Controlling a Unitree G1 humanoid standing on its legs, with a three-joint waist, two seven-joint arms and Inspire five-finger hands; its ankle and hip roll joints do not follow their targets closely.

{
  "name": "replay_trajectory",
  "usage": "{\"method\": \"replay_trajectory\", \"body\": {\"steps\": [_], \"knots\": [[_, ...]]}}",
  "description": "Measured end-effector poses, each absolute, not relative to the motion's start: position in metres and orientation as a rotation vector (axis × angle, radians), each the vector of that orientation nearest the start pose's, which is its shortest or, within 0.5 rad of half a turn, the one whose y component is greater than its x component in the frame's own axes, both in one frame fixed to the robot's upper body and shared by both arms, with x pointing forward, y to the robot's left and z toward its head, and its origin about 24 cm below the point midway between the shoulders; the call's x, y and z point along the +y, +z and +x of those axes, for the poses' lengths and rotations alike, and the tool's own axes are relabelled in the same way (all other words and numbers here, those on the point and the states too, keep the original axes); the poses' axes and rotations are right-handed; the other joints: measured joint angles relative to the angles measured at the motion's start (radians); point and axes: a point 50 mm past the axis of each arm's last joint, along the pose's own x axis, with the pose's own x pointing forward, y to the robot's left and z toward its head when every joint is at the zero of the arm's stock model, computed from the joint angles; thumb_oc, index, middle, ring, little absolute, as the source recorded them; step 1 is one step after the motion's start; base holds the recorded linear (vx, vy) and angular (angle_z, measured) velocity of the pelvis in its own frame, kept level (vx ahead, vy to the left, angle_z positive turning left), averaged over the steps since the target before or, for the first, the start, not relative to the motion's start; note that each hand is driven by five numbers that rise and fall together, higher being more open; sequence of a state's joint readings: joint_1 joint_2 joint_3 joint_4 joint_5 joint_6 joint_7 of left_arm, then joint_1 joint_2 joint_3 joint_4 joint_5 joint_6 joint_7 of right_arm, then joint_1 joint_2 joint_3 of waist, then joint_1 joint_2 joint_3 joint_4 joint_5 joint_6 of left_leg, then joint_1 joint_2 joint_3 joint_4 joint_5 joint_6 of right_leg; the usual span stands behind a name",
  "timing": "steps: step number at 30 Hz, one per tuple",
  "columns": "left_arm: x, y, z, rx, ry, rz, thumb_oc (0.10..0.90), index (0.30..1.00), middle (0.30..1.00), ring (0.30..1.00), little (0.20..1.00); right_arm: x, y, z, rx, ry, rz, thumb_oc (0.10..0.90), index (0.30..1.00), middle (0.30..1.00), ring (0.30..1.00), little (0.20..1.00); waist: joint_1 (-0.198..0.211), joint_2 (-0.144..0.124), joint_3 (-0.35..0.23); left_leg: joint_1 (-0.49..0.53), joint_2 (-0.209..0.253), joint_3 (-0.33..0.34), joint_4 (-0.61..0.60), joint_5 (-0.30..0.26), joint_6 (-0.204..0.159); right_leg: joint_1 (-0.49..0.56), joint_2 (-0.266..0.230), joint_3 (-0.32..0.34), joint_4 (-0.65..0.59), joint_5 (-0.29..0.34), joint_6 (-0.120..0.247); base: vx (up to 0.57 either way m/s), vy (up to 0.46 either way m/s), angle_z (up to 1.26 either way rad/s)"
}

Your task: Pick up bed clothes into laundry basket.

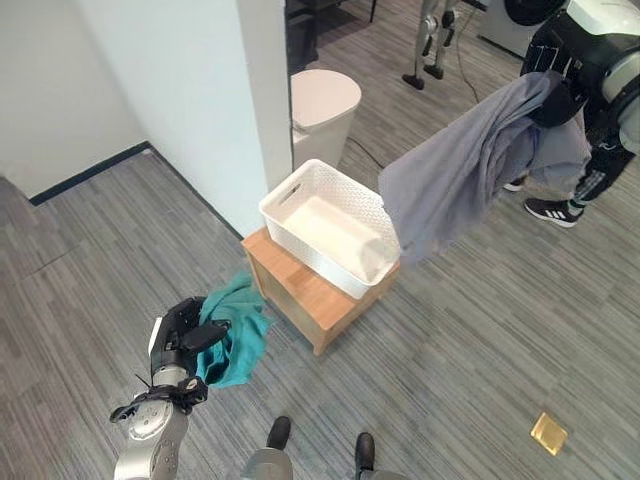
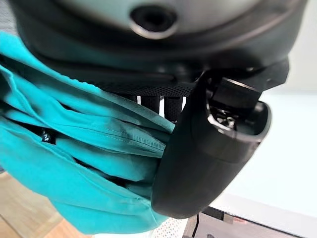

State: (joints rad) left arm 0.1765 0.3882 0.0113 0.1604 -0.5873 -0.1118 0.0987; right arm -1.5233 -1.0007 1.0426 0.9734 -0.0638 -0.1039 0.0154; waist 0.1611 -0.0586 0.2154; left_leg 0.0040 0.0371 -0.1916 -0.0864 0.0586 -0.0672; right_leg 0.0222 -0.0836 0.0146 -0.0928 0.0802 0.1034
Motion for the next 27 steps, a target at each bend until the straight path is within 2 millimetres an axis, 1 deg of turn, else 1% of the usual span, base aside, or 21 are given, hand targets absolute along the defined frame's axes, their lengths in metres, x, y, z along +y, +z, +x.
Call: {"method": "replay_trajectory", "body": {"steps": [2, 3, 7, 10, 13, 15, 19, 22, 27], "knots": [[0.253, -0.004, 0.205, 0.203, 0.246, -0.176, 0.4, 0.3, 0.3, 0.3, 0.3, -0.268, 0.344, 0.386, -0.22, -0.199, -1.506, 0.4, 0.3, 0.3, 0.3, 0.3, 0.0, -0.001, 0.0, -0.01, 0.001, -0.015, 0.0, 0.004, -0.002, -0.003, -0.001, -0.011, 0.0, 0.0, 0.0, 0.03, 0.008, 0.18], [0.254, -0.004, 0.205, 0.207, 0.248, -0.174, 0.4, 0.3, 0.3, 0.3, 0.3, -0.257, 0.343, 0.39, -0.232, -0.178, -1.53, 0.4, 0.3, 0.3, 0.3, 0.3, 0.012, -0.001, -0.001, -0.013, -0.001, -0.018, 0.0, 0.005, -0.004, -0.005, -0.002, -0.014, 0.0, -0.001, 0.001, 0.02, 0.007, 0.05], [0.253, -0.003, 0.208, 0.2, 0.241, -0.172, 0.4, 0.3, 0.3, 0.3, 0.3, -0.24, 0.337, 0.397, -0.252, -0.134, -1.565, 0.4, 0.3, 0.3, 0.3, 0.3, 0.021, -0.001, -0.001, -0.025, -0.002, -0.035, 0.0, 0.009, -0.006, -0.008, -0.002, -0.032, 0.0, -0.003, 0.001, 0.03, 0.009, 0.11], [0.249, -0.001, 0.212, 0.195, 0.217, -0.167, 0.4, 0.3, 0.3, 0.3, 0.3, -0.233, 0.334, 0.4, -0.255, -0.117, -1.58, 0.4, 0.3, 0.3, 0.3, 0.3, 0.043, -0.001, -0.001, -0.029, -0.002, -0.039, 0.0, 0.009, -0.006, -0.01, -0.002, -0.037, 0.0, -0.004, 0.001, 0.02, 0.003, 0.06], [0.246, -0.002, 0.212, 0.199, 0.205, -0.167, 0.4, 0.3, 0.3, 0.3, 0.3, -0.227, 0.335, 0.403, -0.25, -0.111, -1.608, 0.4, 0.3, 0.3, 0.3, 0.3, 0.047, -0.002, -0.002, -0.038, -0.004, -0.046, 0.0, 0.011, -0.005, -0.014, -0.005, -0.041, 0.0, -0.006, 0.001, 0.02, 0.003, 0.09], [0.246, -0.002, 0.213, 0.198, 0.205, -0.167, 0.4, 0.3, 0.3, 0.3, 0.3, -0.225, 0.342, 0.402, -0.258, -0.127, -1.635, 0.4, 0.3, 0.3, 0.3, 0.3, 0.047, -0.002, -0.002, -0.051, -0.005, -0.053, 0.001, 0.014, -0.005, -0.024, -0.007, -0.045, 0.0, -0.006, 0.001, 0.02, 0.005, 0.1], [0.246, -0.001, 0.213, 0.196, 0.207, -0.166, 0.4, 0.3, 0.3, 0.3, 0.3, -0.228, 0.36, 0.399, -0.265, -0.183, -1.659, 0.4, 0.3, 0.3, 0.3, 0.3, 0.047, -0.002, -0.002, -0.06, -0.008, -0.068, 0.002, 0.015, -0.004, -0.027, -0.011, -0.063, 0.0, -0.006, 0.001, 0.03, 0.01, 0.1], [0.248, -0.003, 0.213, 0.203, 0.213, -0.166, 0.4, 0.3, 0.3, 0.3, 0.3, -0.23, 0.378, 0.395, -0.269, -0.249, -1.718, 0.4, 0.3, 0.3, 0.3, 0.3, 0.048, -0.002, -0.002, -0.061, -0.01, -0.07, 0.002, 0.015, -0.004, -0.025, -0.012, -0.065, 0.0, -0.006, 0.001, 0.02, 0.008, 0.03], [0.248, -0.003, 0.214, 0.204, 0.214, -0.165, 0.4, 0.3, 0.3, 0.3, 0.3, -0.229, 0.404, 0.387, -0.304, -0.327, -1.733, 0.4, 0.3, 0.3, 0.3, 0.3, 0.047, -0.002, -0.002, -0.058, -0.011, -0.074, 0.004, 0.015, -0.004, -0.019, -0.013, -0.067, 0.0, -0.007, 0.003, 0.0, 0.0, 0.0]]}}
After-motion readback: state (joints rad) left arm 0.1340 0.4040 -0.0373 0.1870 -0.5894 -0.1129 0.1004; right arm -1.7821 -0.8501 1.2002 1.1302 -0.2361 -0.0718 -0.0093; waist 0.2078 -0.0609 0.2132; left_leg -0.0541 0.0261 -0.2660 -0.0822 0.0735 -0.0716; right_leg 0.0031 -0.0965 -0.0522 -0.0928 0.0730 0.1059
